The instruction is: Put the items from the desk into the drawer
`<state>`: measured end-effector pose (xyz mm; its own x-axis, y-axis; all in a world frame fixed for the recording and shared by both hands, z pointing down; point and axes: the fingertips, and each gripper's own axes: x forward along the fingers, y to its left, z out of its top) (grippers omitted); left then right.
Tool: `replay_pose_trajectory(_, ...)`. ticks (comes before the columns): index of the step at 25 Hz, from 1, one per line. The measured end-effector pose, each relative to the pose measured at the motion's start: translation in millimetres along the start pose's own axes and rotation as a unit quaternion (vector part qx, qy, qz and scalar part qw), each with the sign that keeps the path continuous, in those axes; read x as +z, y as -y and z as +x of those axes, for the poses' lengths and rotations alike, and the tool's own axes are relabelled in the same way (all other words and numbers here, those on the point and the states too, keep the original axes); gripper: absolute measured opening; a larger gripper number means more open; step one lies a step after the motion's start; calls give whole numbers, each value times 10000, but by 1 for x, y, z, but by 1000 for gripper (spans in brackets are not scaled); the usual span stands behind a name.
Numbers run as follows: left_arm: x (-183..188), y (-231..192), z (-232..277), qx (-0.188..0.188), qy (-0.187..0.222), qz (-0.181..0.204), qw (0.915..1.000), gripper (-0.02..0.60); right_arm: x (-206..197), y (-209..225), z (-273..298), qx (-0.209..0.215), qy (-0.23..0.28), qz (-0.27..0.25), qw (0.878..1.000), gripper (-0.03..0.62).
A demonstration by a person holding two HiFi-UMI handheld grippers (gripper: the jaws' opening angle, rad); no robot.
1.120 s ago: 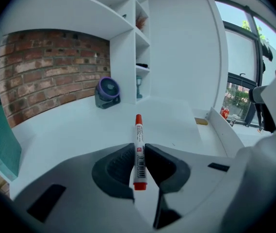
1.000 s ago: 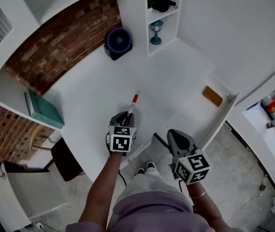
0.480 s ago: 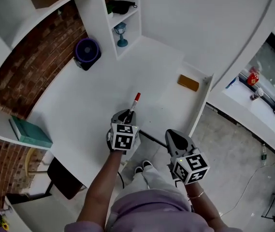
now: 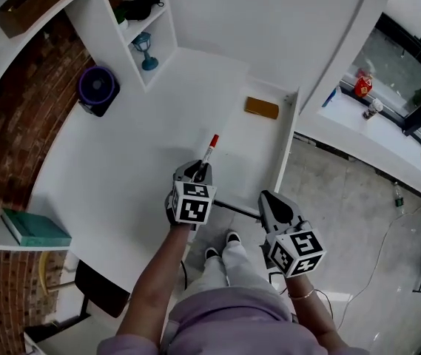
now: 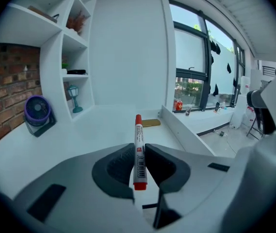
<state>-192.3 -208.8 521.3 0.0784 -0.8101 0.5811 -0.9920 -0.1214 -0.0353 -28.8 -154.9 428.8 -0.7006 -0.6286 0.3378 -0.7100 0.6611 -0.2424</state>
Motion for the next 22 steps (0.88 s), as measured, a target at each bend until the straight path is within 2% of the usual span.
replay_pose_trajectory(12, 22, 58, 56, -533, -121, 340, 9979, 67, -1, 57, -11, -531, 13, 240, 9983, 5)
replay_pose_trajectory(22, 16, 96, 103, -785, -483, 553, 9942, 67, -3, 99, -18, -812, -6, 385, 9960, 5)
